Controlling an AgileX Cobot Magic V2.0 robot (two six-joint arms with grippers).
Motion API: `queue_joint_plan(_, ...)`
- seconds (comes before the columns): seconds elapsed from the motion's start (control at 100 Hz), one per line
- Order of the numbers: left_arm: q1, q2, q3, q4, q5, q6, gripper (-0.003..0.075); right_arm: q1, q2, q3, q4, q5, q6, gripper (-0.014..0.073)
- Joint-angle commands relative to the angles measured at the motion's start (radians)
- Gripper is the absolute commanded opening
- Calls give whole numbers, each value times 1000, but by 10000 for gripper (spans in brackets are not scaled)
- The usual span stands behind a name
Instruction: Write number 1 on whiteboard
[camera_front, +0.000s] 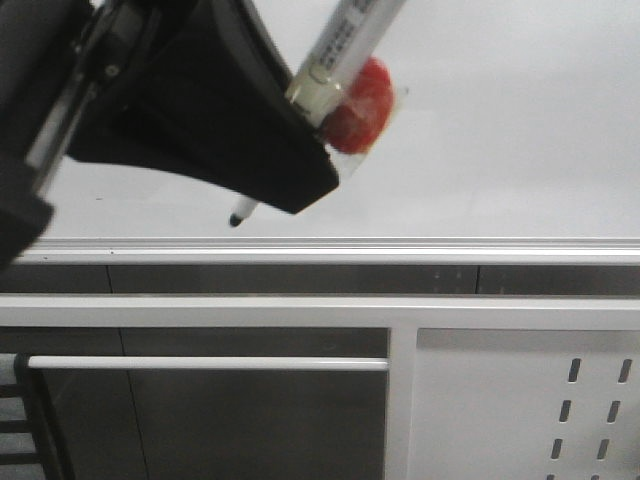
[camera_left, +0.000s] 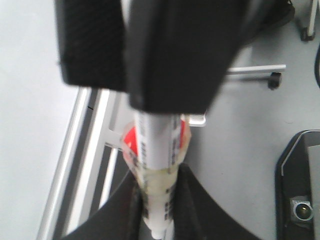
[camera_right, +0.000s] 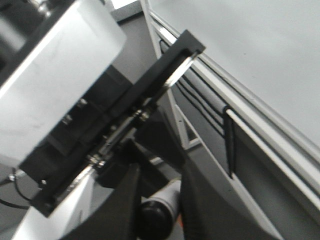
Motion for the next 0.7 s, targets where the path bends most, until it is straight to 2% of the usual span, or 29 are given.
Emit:
queue_joint_plan(0.0,-8,-21,-33,27,-130,42,-18,1,5,-31,83,36,32,-69)
queue_joint_plan(0.26,-8,-28,-39,22,-139,42,-6,1,5,-31,63,32,32,-61)
queue_joint_plan(0.33,-8,-42,-47,15,-139,42,64,1,5,-31,43,20,32,-61)
queue_joint_plan(0.45,-8,-85,-63,-4,-139,42,305,1,5,-31,22,-14,32,-61)
queue_joint_plan(0.52,-8,-121,-63,-35,-137,42,398,1,5,-31,15,-36,32,-61)
queue_joint_plan(0.57,-8,-149,-63,-58,-129,42,420,1,5,-31,5,-44,28,-61)
queue_joint_plan(0.69,-8,-221,-63,-100,-104,40,419,1,5,-31,-11,-44,21,-61)
